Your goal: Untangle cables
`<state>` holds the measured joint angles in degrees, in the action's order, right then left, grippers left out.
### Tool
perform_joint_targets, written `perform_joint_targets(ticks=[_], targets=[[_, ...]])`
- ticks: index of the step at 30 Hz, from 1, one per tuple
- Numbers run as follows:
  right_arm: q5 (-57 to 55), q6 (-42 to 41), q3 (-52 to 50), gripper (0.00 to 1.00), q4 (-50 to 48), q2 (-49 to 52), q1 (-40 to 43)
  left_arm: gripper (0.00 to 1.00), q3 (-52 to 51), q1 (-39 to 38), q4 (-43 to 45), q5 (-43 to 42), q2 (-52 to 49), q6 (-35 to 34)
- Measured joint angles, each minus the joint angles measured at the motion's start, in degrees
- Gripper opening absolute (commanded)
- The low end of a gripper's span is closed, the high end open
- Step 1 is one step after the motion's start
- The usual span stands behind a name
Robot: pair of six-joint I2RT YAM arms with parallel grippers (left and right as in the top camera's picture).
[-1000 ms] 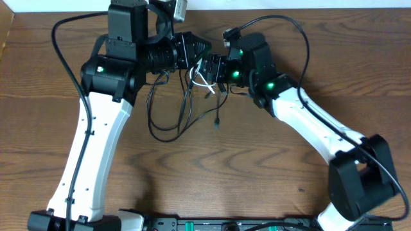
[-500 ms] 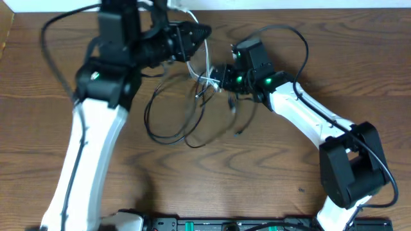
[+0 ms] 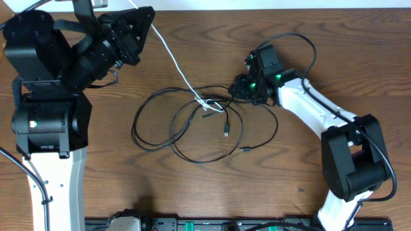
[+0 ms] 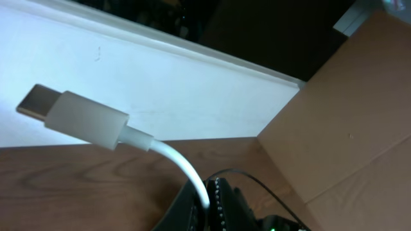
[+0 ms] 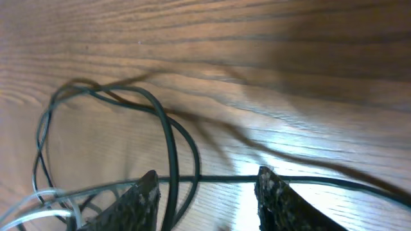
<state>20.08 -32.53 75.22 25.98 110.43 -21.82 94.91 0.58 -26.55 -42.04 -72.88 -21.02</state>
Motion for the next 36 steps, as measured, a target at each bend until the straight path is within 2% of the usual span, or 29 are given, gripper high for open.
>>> perform_joint_targets(ticks=[3, 7, 10, 13, 16, 19, 25, 36], targets=[[3.39, 3.93, 0.0, 0.42, 0.39, 0.0, 1.84, 0.08, 0.0, 0.07, -1.18, 0.24, -0.04, -0.02], [7.8, 10.56, 0.0, 0.51, 0.46, -0.09, 2.89, 0.08, 0.11, 0.07, -7.56, 0.42, -1.33, 0.0], [10.29, 15.23, 0.0, 0.56, 0.81, -1.84, 2.89, 0.08, 0.13, 0.07, -13.38, 0.42, -4.59, 0.07], [12.11, 18.18, 0.0, 0.59, 0.76, -4.68, 2.75, 0.08, 0.13, 0.07, -15.26, 0.42, -7.43, 0.07], [13.94, 20.74, 0.0, 0.6, 0.57, -7.02, 2.25, 0.08, 0.13, 0.07, -14.71, 0.42, -8.96, 0.07], [16.46, 24.72, 0.0, 0.63, 0.63, -7.41, 0.02, 0.08, 0.13, 0.07, -10.23, -0.5, -8.76, -0.15], [18.01, 29.24, 0.0, 0.62, 0.59, -7.26, -6.03, 0.08, 0.13, 0.07, -5.75, -1.49, -7.85, -3.74], [18.1, 35.8, 0.0, 0.61, 4.68, -6.78, -7.34, 0.08, 0.13, 0.07, 1.33, -1.6, -5.31, -7.96]])
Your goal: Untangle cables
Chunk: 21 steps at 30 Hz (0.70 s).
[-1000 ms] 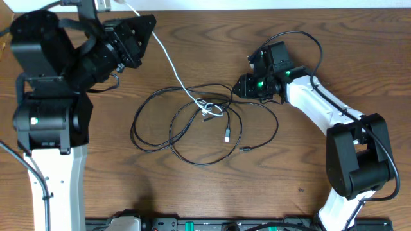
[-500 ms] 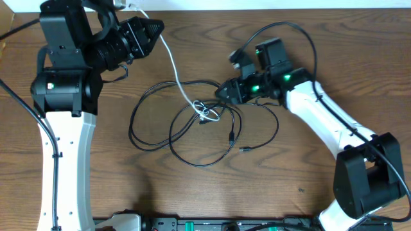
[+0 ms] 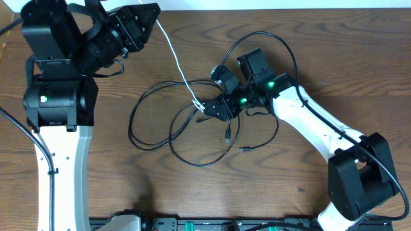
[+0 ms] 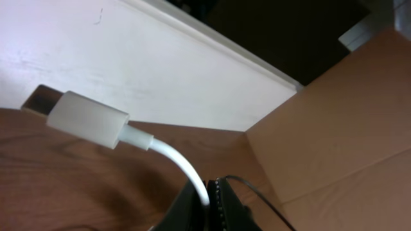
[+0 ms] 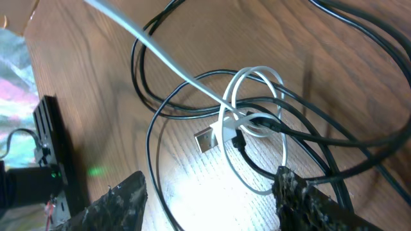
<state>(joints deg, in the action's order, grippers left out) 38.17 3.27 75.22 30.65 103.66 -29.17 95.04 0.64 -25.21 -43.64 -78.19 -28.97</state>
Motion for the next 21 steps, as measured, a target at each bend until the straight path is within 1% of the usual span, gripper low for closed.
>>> perform_joint_targets(ticks=[5, 8, 9, 11, 12, 14, 15, 16, 19, 21], targets=[[-0.24, 2.43, 0.0, 0.58, -0.31, 1.53, -2.32, 0.08, 0.0, 0.0, 0.13, 0.0, 0.04, -1.29], [-0.72, 3.04, 0.0, 0.55, -1.6, 5.7, -3.06, 0.08, 0.0, 0.0, 0.13, 0.0, 0.04, -1.29], [-0.94, 3.17, 0.0, 0.51, -2.36, 7.13, -3.1, 0.08, 0.0, 0.0, 0.13, -0.04, 0.04, -1.31], [-1.05, 3.32, 0.0, 0.38, -3.52, 9.35, -3.1, 0.08, 0.0, 0.0, 0.02, -0.2, 0.04, -1.29], [-0.96, 3.48, 0.0, 0.26, -3.91, 9.99, -3.08, 0.08, 0.0, 0.0, -0.17, -0.2, 0.04, -1.29], [-0.55, 3.82, 0.0, 0.06, -4.13, 10.29, -3.06, 0.08, 0.0, 0.0, -0.81, -0.2, 0.04, -1.27], [0.02, 3.48, 0.0, 0.01, -4.13, 10.27, -3.04, 0.08, 0.0, 0.0, -1.42, -0.2, 0.04, -1.22], [0.5, 3.72, 0.02, 0.01, -4.13, 10.08, -3.04, 0.08, 0.0, 0.0, -1.9, -0.17, 0.04, -1.11], [6.47, 3.65, 0.04, 0.01, -3.43, 7.37, -1.92, 0.08, 0.0, 0.0, -2.43, -0.13, -0.02, -0.7], [11.37, 3.65, 0.07, 0.01, -3.69, 2.45, 0.83, 0.08, 0.0, 0.0, -2.49, 0.02, -0.09, -0.61]])
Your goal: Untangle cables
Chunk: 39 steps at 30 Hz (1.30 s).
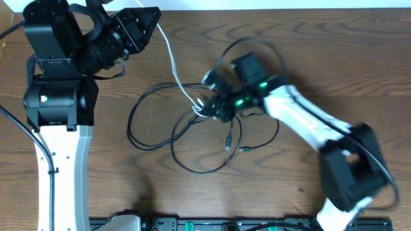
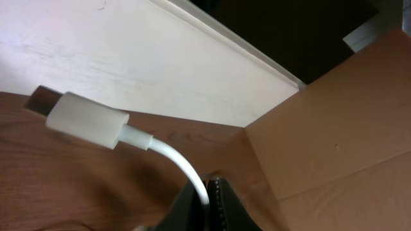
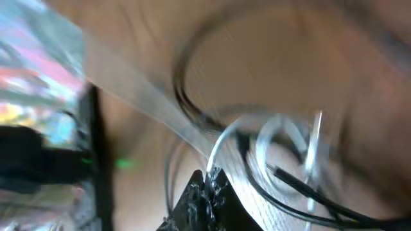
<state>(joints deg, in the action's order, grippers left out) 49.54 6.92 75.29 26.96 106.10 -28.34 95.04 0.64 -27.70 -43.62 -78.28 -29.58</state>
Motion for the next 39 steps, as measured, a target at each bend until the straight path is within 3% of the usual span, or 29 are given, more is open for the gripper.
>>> perform_joint_targets(ticks=[7, 12, 15, 18, 23, 33, 34, 39], targets=[[13.29, -1.99, 1.68, 0.01, -2.19, -13.22, 13.97, 0.08, 0.0, 0.0, -0.74, 0.02, -0.04, 0.79], [11.1, -6.03, 1.7, 0.01, 0.98, -13.27, 17.07, 0.08, 0.0, 0.02, -6.62, 1.88, -0.2, 2.58], [4.44, -7.32, 1.7, 0.17, 3.72, -13.16, 14.56, 0.13, 0.0, 0.02, -10.45, 4.15, -1.05, 4.57], [-2.64, -8.81, 1.7, 0.23, 5.01, -12.7, 10.93, 0.17, 0.02, 0.02, -14.51, 5.57, -2.19, 6.73], [-10.1, -11.21, 1.7, 0.42, 4.94, -10.86, 8.7, 0.26, 0.09, -0.7, -21.14, 6.71, -6.73, 8.41], [-18.95, -12.44, 1.7, 0.54, 6.49, -10.21, 11.5, 0.49, 0.09, -9.97, -27.41, 6.91, -17.94, 13.81], [-19.56, -12.57, 1.7, 0.56, 7.08, -10.21, 12.59, 0.56, 0.09, -11.37, -27.43, 6.95, -19.71, 14.47], [-19.69, -12.59, 1.7, 0.63, 7.67, -10.21, 13.33, 0.66, 0.09, -11.8, -27.61, 9.33, -21.18, 14.84]])
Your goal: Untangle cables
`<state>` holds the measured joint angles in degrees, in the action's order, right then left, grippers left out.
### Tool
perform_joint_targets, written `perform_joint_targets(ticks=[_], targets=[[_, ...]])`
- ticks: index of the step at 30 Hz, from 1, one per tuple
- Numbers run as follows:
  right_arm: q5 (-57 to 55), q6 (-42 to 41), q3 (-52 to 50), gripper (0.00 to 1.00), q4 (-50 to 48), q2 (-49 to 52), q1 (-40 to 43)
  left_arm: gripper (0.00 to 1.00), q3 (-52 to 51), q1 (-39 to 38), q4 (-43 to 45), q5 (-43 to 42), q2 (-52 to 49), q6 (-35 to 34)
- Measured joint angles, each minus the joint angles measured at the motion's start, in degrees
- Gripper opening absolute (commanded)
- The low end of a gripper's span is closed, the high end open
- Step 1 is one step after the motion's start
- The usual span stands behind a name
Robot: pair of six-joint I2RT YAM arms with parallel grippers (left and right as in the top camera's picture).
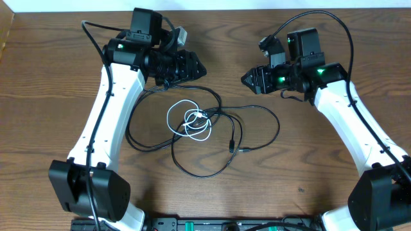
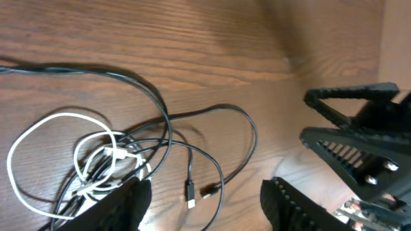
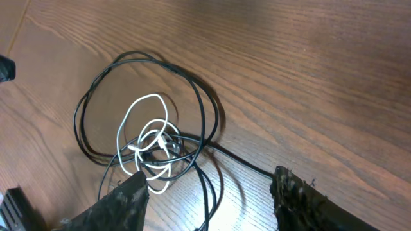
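A white cable [image 1: 189,122] lies coiled in small loops on the wooden table, inside the larger loops of a black cable [image 1: 218,138]; the two overlap at the middle. Both show in the wrist views, white cable [image 2: 61,154] and black cable [image 2: 192,138], white cable [image 3: 149,138] and black cable [image 3: 192,109]. My left gripper [image 1: 196,67] hovers open just behind the tangle, nothing between its fingers [image 2: 125,208]. My right gripper [image 1: 246,81] hangs open to the right of the tangle, also holding nothing, fingers [image 3: 302,199] spread wide.
The black cable's two plug ends [image 1: 236,146] lie near the tangle's right side. The table's far edge [image 1: 212,9] runs behind both arms. A black rail with electronics [image 1: 192,224] lines the front edge.
The left gripper has let go of the white cable and come from the far left to just behind the tangle. The white cable now lies wholly on the table. The right gripper has opened and drawn back right.
At first my left gripper held the white cable's plug end up at the far left, with the right gripper open beside the black loops. The right gripper then stood open over the knot, then shut there. Now both grippers are open and both cables lie on the table.
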<state>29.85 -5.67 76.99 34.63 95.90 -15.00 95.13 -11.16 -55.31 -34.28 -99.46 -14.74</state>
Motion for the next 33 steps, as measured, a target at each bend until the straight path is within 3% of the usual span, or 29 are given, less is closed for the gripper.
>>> perform_joint_targets(ticks=[7, 12, 19, 33], targets=[[-0.39, 0.02, 0.0, 0.73, 0.7, 0.0, 0.17, 0.73, 0.0, -0.15, -0.26, 3.41, -0.13, 1.62], [-1.09, -0.44, 0.0, 0.8, 0.74, 0.0, 0.26, 0.79, 0.0, -0.15, -3.3, 4.55, -0.15, 6.56], [-1.2, -1.88, 0.0, 0.8, 2.49, 0.0, 0.26, 0.74, -0.17, -0.2, -7.72, 4.7, -0.13, 13.4], [-1.2, -2.45, 0.0, 0.82, 3.69, 0.0, 0.26, 0.69, -11.65, -1.44, -4.24, 8.92, -0.2, 19.28]])
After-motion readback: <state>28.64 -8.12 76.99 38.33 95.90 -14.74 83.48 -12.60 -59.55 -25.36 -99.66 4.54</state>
